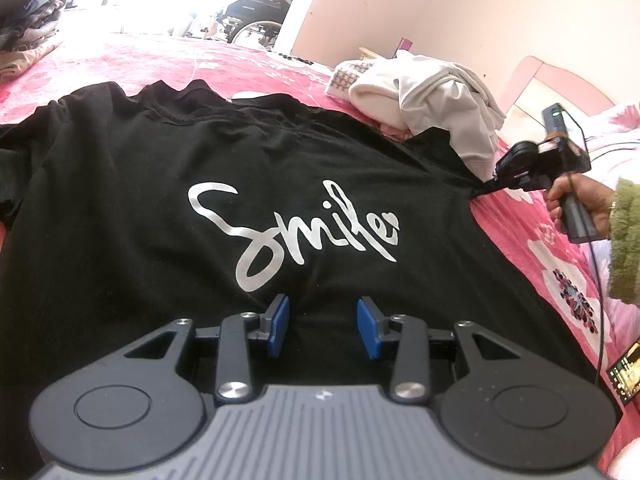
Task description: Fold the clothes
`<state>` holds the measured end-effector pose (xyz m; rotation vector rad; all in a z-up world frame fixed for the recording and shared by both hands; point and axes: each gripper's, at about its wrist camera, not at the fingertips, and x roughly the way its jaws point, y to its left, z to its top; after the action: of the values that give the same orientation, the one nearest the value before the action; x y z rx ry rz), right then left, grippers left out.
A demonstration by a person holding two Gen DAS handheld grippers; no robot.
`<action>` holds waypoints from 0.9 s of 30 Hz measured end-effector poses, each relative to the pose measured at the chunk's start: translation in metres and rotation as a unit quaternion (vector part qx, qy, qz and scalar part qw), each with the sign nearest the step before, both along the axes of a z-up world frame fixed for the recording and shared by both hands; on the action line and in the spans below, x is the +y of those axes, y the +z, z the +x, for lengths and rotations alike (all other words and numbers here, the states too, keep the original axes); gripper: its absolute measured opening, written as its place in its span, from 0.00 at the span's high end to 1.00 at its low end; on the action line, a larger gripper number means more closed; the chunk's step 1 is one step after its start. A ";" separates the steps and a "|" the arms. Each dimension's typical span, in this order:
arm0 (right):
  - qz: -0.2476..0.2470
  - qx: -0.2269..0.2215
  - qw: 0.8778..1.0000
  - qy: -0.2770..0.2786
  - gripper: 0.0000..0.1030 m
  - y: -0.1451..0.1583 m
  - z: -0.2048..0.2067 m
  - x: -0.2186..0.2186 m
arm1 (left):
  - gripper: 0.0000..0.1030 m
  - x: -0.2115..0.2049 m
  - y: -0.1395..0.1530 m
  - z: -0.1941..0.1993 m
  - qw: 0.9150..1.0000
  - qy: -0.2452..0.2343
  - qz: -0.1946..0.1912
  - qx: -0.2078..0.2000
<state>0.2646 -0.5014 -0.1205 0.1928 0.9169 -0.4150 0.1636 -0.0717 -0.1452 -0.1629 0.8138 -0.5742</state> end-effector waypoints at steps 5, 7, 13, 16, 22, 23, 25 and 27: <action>-0.069 0.032 0.997 -0.025 1.00 -0.018 0.003 -0.011 | 0.62 0.001 0.000 0.000 1.000 0.000 -0.001 -0.001; -0.046 -0.001 0.998 -0.043 0.98 -0.012 -0.007 -0.021 | 0.62 0.000 0.000 -0.001 1.000 -0.002 0.001 -0.004; 0.043 -0.110 0.992 0.055 0.96 0.030 -0.024 0.025 | 0.62 0.000 -0.002 -0.002 1.000 -0.002 -0.001 -0.009; 0.086 -0.102 0.980 0.147 0.95 0.038 -0.001 0.070 | 0.62 0.001 -0.003 -0.003 1.000 -0.002 -0.005 -0.011; 0.126 -0.051 0.972 0.190 0.75 0.025 0.074 0.115 | 0.62 0.006 -0.004 -0.001 1.000 0.007 -0.026 -0.002; 0.149 -0.049 0.972 0.172 0.75 0.025 0.082 0.113 | 0.62 0.007 -0.005 -0.001 1.000 0.008 -0.030 -0.001; 0.183 -0.039 0.972 0.146 0.75 0.026 0.098 0.110 | 0.62 0.008 -0.006 0.000 0.999 0.009 -0.036 0.000; 0.190 -0.017 0.972 0.135 0.74 0.027 0.111 0.110 | 0.62 0.009 -0.006 0.001 0.999 0.009 -0.041 0.003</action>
<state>0.3754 -0.3918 -0.0933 0.4191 0.9674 0.0201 0.1643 -0.0625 -0.1516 -0.2473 0.7938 -0.5900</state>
